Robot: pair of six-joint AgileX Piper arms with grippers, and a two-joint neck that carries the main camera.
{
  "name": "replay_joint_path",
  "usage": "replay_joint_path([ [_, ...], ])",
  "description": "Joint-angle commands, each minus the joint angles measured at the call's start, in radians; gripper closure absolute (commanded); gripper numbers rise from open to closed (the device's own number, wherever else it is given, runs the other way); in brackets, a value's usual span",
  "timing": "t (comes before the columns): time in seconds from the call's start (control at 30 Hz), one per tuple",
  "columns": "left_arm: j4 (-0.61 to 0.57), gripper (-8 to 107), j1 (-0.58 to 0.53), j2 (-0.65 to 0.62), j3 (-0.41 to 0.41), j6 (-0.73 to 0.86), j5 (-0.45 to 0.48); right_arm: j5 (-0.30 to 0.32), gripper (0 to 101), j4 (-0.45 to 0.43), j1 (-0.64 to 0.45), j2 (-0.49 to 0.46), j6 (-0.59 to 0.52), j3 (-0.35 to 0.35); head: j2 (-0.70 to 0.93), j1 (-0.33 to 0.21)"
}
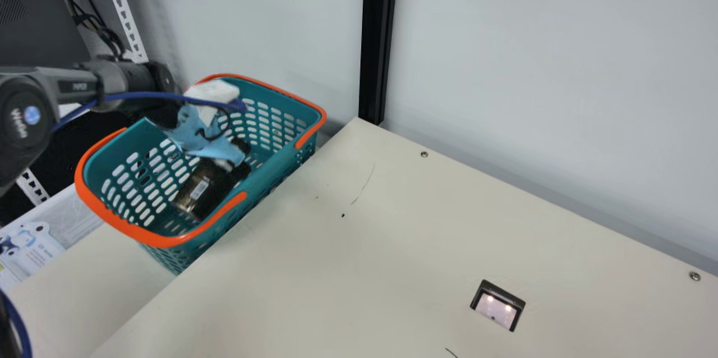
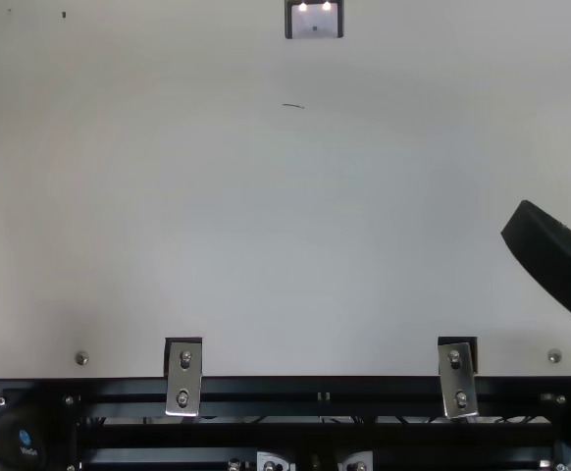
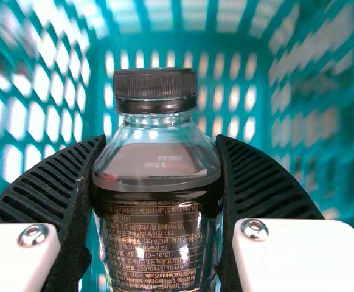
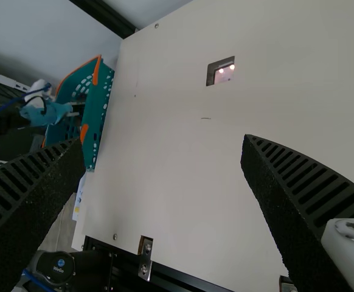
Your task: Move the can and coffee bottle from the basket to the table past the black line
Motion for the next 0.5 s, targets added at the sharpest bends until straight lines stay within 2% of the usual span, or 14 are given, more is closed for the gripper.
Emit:
replay_joint_path([
  [0.0,-0.133,89,-0.014,-0.118,0.024,0.046,-0.044,0.0,0,0.0,0.0,0.0,0.0,0.0,0.014,-0.03],
  [0.3,-0.375,89,-0.09,-0.381,0.096,0.125,-0.147,0.0,0,0.0,0.0,0.0,0.0,0.0,0.014,-0.03],
  [0.47,-0.455,89,-0.146,-0.504,0.132,0.118,-0.157,0.0,0,0.0,0.0,0.0,0.0,0.0,0.014,-0.03],
])
